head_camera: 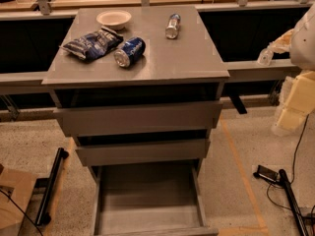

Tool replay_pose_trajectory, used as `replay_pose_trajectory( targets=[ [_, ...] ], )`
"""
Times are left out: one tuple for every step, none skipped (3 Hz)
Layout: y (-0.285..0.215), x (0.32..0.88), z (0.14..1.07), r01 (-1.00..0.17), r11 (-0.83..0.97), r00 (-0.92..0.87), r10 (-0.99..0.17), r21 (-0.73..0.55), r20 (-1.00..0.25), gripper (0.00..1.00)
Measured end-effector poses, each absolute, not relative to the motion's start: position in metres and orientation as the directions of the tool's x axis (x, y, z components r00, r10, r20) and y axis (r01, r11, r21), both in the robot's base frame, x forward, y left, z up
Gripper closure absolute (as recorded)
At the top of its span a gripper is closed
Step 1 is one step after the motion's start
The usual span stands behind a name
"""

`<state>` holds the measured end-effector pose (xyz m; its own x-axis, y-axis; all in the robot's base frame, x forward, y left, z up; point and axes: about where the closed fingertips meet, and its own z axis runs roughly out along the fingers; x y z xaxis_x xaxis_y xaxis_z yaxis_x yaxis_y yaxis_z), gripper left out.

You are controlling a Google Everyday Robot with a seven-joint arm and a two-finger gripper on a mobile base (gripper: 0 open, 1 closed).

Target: Place pepsi can into bottom drawer

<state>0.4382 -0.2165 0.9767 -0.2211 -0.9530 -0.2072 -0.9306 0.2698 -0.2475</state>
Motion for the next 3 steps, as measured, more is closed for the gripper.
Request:
replay_pose_trajectory(
  targets=[
    [-0.217,0.438,0.977,-0.931,0.270,-0.221,-0.953,-0.248,-0.207,0.00],
    [-0.206,0.460,0.973,-0.923,0.287,-0.216,-0.938,-0.256,-0.271,0.00],
    [-0.143,0.556,0.974,-0.908,0.330,-0.148,-0.830,-0.259,-0.537,0.00]
  ],
)
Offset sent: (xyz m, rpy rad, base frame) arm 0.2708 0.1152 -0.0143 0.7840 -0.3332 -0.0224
